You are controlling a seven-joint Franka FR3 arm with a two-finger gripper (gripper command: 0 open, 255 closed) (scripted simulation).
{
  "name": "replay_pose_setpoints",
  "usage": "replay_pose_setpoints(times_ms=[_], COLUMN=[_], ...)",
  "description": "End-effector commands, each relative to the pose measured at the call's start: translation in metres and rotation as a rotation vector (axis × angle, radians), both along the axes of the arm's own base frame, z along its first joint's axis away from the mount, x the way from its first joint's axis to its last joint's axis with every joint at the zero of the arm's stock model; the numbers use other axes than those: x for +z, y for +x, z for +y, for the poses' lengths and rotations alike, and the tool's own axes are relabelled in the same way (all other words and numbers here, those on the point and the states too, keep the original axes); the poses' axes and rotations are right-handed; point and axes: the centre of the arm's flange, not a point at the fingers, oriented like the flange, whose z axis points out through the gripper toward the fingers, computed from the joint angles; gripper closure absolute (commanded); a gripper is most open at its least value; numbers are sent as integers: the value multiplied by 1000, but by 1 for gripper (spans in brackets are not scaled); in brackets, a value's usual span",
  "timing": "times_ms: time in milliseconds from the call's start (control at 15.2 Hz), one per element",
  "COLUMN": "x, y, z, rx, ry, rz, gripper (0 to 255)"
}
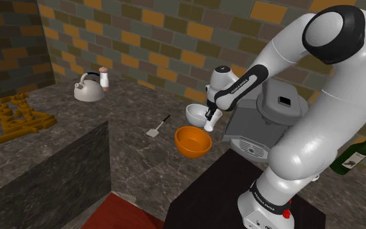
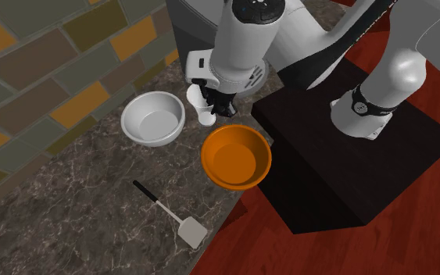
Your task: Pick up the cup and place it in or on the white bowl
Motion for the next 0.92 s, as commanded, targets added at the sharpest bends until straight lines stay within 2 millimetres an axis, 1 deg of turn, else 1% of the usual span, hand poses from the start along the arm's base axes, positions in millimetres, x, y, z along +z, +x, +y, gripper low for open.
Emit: replay_pose_setpoints(times_ms=[0,858], x=[11,80], y=[1,1], z=[1,1], rx=[0,0], ry=[0,0], rz=[0,0], gripper=[255,255])
